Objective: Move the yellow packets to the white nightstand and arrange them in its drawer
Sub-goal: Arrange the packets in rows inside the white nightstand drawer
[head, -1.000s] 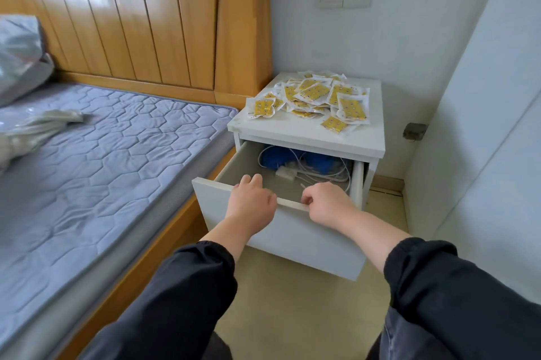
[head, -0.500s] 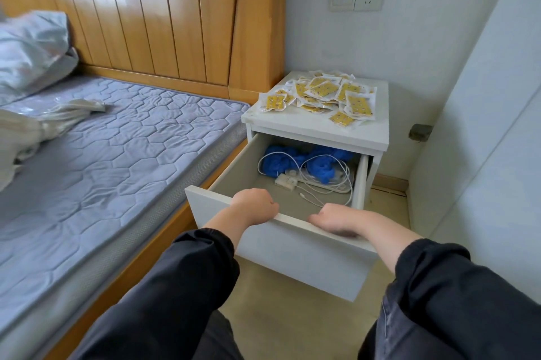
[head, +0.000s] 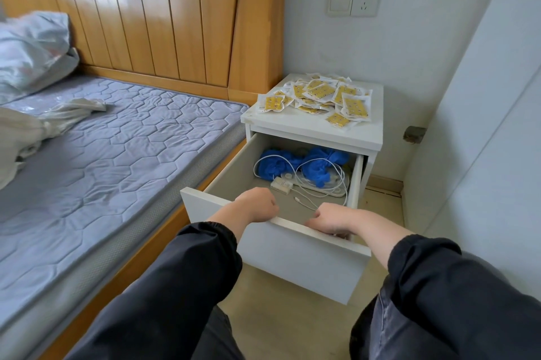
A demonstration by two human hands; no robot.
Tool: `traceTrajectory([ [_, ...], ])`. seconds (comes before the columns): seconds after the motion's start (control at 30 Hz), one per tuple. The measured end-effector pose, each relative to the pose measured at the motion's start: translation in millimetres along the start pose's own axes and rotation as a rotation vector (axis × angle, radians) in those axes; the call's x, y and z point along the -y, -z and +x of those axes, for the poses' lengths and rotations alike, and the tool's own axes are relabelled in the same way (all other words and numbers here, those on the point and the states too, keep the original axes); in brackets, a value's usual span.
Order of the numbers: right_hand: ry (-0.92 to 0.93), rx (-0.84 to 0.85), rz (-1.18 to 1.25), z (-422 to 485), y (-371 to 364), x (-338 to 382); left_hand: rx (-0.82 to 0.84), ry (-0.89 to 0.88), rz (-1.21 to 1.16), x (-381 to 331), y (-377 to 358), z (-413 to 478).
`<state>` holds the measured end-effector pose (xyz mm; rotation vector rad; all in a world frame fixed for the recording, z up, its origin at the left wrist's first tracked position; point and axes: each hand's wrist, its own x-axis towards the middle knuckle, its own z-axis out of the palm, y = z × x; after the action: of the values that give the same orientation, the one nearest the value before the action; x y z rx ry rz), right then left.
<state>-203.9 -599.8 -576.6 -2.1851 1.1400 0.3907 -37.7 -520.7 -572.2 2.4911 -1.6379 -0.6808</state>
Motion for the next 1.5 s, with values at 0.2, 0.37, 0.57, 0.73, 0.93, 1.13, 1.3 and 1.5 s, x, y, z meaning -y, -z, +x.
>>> traceTrajectory([
  [0.2, 0.007, -0.119, 0.153, 9, 9, -8, 0.022, -0.064, -0.116, -16, 11, 12],
  [0.37, 0.023, -0.295, 0.090, 26, 29, -19, -0.106, -0.080, -0.198, -21, 25, 37],
  [0.57, 0.064, -0.529, 0.119, 47, 75, -26, -0.280, -0.107, -0.349, -43, 47, 76],
  [0.73, 0.177, -0.808, 0.130, 73, 119, -30, -0.339, -0.172, -0.371, -59, 59, 115],
  [0.93, 0.108, -0.943, 0.131, 122, 170, -56, -0.404, -0.239, -0.050, -65, 74, 162],
  [1.13, -0.017, -0.985, 0.021, 168, 191, -81, -0.503, -0.268, 0.151, -80, 90, 225],
  [1.3, -0.001, -0.943, -0.060, 183, 196, -81, -0.615, -0.230, 0.118, -76, 93, 261],
  [1.5, -0.017, -0.837, 0.021, 191, 202, -81, -0.474, -0.308, 0.169, -71, 87, 273],
])
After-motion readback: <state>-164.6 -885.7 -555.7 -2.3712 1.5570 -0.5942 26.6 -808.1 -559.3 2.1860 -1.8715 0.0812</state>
